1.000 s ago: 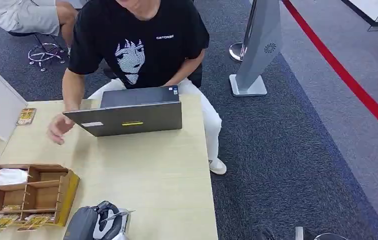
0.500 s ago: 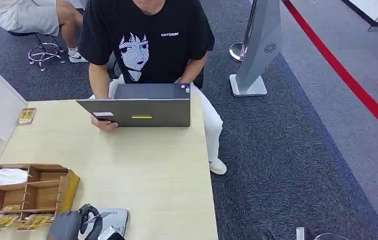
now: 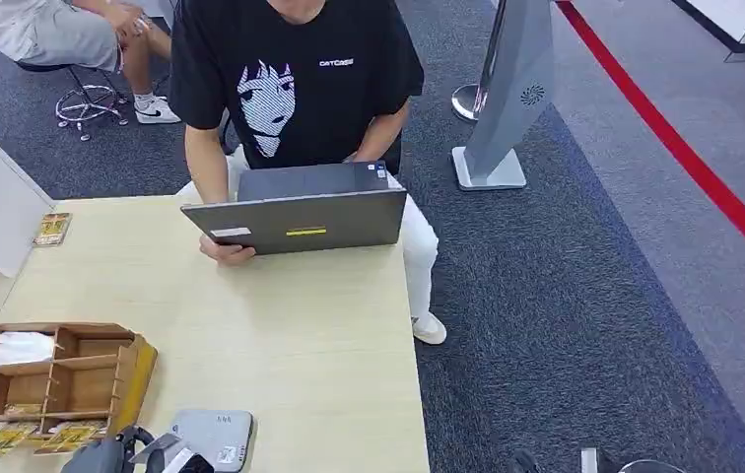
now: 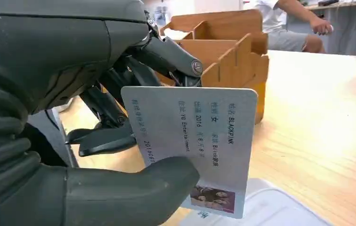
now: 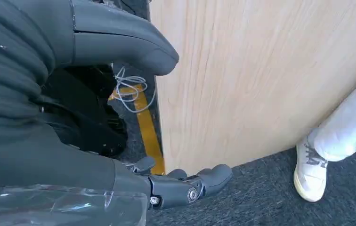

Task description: Pass the card to the sensor for recognition and then transmit it.

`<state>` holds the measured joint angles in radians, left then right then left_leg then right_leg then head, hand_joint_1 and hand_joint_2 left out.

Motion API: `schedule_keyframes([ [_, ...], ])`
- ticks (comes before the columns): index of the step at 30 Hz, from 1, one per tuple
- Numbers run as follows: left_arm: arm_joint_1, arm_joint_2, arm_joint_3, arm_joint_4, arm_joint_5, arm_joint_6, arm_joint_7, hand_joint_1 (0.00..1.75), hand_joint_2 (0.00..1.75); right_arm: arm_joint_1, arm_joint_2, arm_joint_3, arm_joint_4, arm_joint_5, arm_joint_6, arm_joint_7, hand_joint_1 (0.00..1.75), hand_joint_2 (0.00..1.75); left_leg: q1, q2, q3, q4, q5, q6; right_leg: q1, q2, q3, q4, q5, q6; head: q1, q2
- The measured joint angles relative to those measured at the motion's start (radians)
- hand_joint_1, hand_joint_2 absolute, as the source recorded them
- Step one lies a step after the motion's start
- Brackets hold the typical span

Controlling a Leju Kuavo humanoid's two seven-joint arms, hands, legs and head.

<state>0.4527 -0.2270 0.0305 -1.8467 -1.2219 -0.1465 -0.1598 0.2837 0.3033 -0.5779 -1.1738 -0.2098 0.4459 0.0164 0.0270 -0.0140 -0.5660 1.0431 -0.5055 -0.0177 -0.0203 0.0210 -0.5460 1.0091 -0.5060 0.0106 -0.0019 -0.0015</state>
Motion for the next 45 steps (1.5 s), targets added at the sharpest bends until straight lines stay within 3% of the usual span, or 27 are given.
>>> schedule_keyframes([
  [11, 0.000, -0.035, 0.041, 0.005, -0.014, -0.007, -0.014, 1.75, 1.75, 0.006, 0.000, 0.004, -0.003, -0.001, 0.000, 0.000, 0.00, 1.75, 0.000, 0.000, 0.000, 0.000, 0.000, 0.000, 0.000, 0.000, 0.000, 0.000, 0.000, 0.000, 0.000, 0.000],
  [36, -0.019, -0.121, 0.170, 0.038, -0.119, -0.049, -0.137, 1.75, 1.75, 0.020, 0.001, 0.022, -0.019, 0.000, 0.002, 0.003, 0.00, 1.75, 0.000, 0.000, 0.000, 0.000, 0.000, 0.000, 0.000, 0.000, 0.001, 0.000, 0.000, 0.000, 0.000, 0.000],
  [38, -0.019, -0.124, 0.172, 0.042, -0.100, -0.026, -0.165, 1.75, 1.75, 0.020, 0.001, 0.022, -0.019, -0.001, 0.002, 0.003, 0.00, 1.75, 0.000, 0.000, 0.001, 0.000, 0.000, 0.000, 0.000, 0.000, 0.000, 0.000, 0.000, 0.000, 0.000, 0.000],
  [40, -0.025, -0.124, 0.162, 0.032, -0.060, 0.044, -0.232, 1.75, 1.75, 0.020, 0.001, 0.022, -0.019, -0.001, 0.003, 0.002, 0.00, 1.75, 0.000, 0.000, 0.001, 0.000, 0.000, 0.000, 0.000, 0.000, -0.002, 0.000, 0.000, 0.000, 0.000, 0.000],
  [41, -0.047, -0.114, 0.144, 0.008, -0.052, 0.113, -0.234, 1.75, 1.75, 0.020, 0.001, 0.023, -0.018, 0.019, 0.011, 0.007, 0.00, 1.75, 0.000, -0.001, 0.001, 0.001, 0.001, 0.001, 0.000, -0.001, -0.006, 0.000, 0.000, 0.000, 0.000, 0.000],
  [42, -0.114, -0.091, 0.115, -0.019, -0.045, 0.144, -0.187, 1.75, 1.75, 0.014, 0.001, 0.023, -0.014, 0.052, 0.023, 0.011, 0.00, 1.75, 0.000, -0.004, -0.002, 0.001, 0.004, 0.003, 0.000, -0.004, -0.006, 0.000, 0.001, 0.001, 0.000, 0.000],
  [44, -0.309, -0.018, 0.042, -0.051, -0.026, 0.105, -0.019, 1.75, 1.75, -0.006, 0.001, 0.026, 0.007, 0.105, 0.041, 0.009, 0.00, 1.75, 0.001, -0.017, -0.009, 0.000, 0.009, 0.002, 0.000, -0.017, -0.005, 0.000, 0.003, 0.002, 0.003, 0.000],
  [45, -0.382, 0.008, 0.019, -0.056, -0.023, 0.093, 0.030, 1.75, 1.75, -0.009, 0.001, 0.031, 0.012, 0.118, 0.049, 0.006, 0.00, 1.75, 0.000, -0.017, -0.008, -0.001, 0.009, 0.001, 0.000, -0.017, -0.002, 0.001, 0.003, 0.002, 0.003, 0.000],
])
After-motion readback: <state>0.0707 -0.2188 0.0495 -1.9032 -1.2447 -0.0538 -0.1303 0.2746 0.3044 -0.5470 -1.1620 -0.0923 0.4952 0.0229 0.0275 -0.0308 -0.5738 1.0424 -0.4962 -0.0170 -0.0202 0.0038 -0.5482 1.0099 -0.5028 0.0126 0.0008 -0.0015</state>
